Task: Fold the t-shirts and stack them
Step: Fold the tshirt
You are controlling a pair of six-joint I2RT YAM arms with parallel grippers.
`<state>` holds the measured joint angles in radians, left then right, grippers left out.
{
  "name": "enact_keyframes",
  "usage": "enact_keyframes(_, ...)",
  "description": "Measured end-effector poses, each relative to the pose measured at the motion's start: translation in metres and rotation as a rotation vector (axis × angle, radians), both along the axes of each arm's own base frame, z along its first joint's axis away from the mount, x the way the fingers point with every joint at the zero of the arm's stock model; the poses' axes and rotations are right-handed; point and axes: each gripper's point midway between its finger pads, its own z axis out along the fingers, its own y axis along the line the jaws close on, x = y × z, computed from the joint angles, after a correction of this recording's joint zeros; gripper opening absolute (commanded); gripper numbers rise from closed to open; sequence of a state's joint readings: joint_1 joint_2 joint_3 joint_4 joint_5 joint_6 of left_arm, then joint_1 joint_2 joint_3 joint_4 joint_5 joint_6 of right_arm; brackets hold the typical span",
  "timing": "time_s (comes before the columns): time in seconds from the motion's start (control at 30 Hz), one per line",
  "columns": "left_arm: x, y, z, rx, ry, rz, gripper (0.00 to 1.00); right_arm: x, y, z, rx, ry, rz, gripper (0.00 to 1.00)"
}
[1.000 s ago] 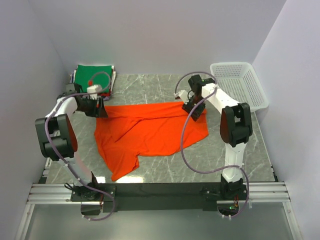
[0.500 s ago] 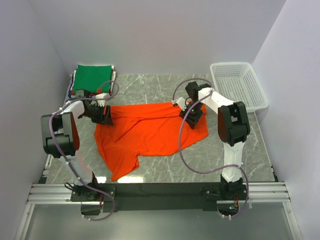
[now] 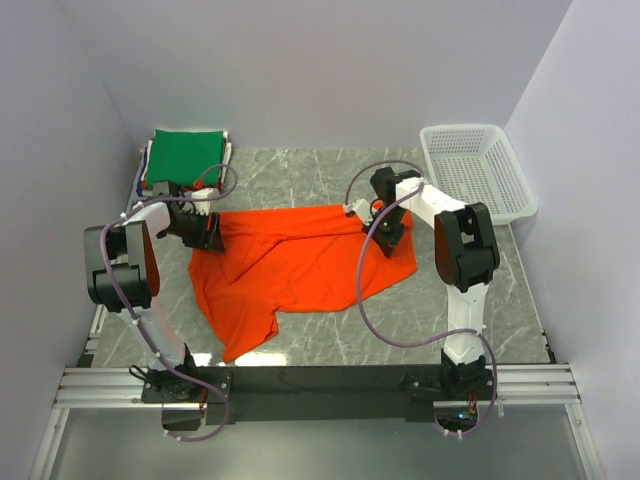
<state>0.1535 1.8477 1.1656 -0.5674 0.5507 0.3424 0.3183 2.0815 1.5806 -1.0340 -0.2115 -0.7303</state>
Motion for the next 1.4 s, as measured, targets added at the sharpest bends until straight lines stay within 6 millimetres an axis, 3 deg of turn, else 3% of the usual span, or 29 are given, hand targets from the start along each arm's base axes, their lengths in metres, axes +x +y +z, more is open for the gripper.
enact_keyframes(0.17,0.003,0.000,-0.001,-0.005,0.003,0.010,0.56,-0.025,-0.010,0.000,-0.013,0.042,0.006,0.00)
enact_keyframes(0.5,0.005,0.002,-0.001,-0.005,0.001,0.017,0.55,-0.073,-0.031,0.043,0.029,-0.014,0.014,0.00)
enact_keyframes(0.77,0.006,0.006,-0.002,-0.006,0.000,0.027,0.54,-0.156,-0.072,0.010,-0.075,0.129,0.046,0.00)
enact_keyframes(0.9,0.008,0.008,-0.002,-0.005,-0.003,0.033,0.53,-0.178,-0.091,-0.001,-0.125,0.177,0.040,0.00)
enact_keyframes(1.03,0.010,0.011,-0.001,-0.011,-0.006,0.039,0.56,-0.173,-0.095,-0.001,-0.137,0.163,0.038,0.02)
enact_keyframes(1.13,0.010,0.014,0.001,-0.025,-0.012,0.039,0.59,-0.158,-0.090,0.009,-0.123,0.146,0.034,0.19)
enact_keyframes(1.23,0.008,0.018,0.006,-0.028,-0.017,0.036,0.60,-0.122,-0.074,0.029,-0.069,0.064,0.015,0.26)
enact_keyframes(1.4,0.010,0.016,0.034,-0.040,-0.080,0.037,0.57,-0.047,-0.045,0.060,0.020,-0.089,-0.100,0.24)
